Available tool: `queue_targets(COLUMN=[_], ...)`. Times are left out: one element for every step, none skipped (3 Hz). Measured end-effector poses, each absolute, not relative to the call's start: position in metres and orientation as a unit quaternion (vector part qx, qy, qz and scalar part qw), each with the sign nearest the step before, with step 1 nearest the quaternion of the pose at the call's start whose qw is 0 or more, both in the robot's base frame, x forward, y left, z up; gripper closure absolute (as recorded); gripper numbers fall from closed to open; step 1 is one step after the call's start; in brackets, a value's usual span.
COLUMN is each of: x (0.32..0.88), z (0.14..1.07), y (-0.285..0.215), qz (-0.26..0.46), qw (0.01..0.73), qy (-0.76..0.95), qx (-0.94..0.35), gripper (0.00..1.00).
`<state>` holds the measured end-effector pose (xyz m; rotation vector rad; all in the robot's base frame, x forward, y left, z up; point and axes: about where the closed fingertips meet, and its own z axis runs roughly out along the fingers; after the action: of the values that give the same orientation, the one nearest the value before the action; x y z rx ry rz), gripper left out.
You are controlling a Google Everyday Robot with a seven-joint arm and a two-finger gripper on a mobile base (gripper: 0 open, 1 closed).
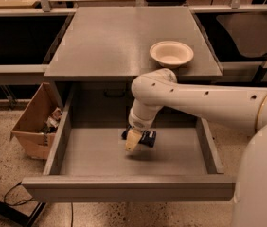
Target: Pick rxbar blueberry from top drawer and place on counter
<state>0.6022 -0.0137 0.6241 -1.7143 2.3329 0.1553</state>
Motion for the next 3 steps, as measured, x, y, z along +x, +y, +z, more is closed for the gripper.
queue_targets(x=[0.5983,0.5983,0.5982], z=[0.5995,0.6059,0.6063], y=[-0.0339,-0.0339,-0.0339], qz=[0.046,0.046,0.045], qw=[0.1,0.1,0.1], qy=[0.813,0.813,0.813], qx=[-0.572,-0.572,-0.572], gripper=[0.5,0.73,0.96])
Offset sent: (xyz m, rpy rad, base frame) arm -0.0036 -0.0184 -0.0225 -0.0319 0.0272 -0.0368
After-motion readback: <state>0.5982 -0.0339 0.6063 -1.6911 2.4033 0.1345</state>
